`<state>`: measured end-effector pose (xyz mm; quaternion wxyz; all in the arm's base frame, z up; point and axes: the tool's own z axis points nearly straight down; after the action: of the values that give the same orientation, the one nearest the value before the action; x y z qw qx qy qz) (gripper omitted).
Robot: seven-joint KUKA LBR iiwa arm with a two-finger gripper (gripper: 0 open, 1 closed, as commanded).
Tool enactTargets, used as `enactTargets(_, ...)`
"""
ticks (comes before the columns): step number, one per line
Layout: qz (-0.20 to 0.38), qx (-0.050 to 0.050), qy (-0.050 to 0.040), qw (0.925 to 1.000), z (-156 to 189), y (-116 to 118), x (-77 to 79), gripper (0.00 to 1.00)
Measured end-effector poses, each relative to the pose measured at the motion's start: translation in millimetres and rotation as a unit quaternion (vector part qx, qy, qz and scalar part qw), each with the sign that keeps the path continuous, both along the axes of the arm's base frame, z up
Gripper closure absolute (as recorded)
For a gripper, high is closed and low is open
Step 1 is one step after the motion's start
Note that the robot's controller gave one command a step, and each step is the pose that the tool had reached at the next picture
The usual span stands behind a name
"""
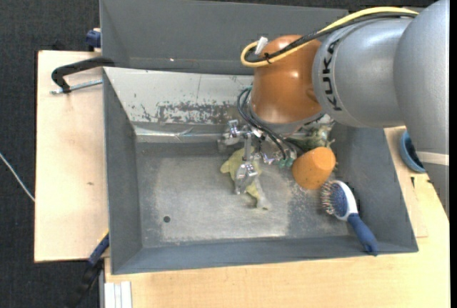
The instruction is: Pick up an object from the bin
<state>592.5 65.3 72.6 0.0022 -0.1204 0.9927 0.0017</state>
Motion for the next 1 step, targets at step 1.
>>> enactTargets(1,0.0,0.0,-0.0003,1.0,2.0,0.4,0.6,1.0)
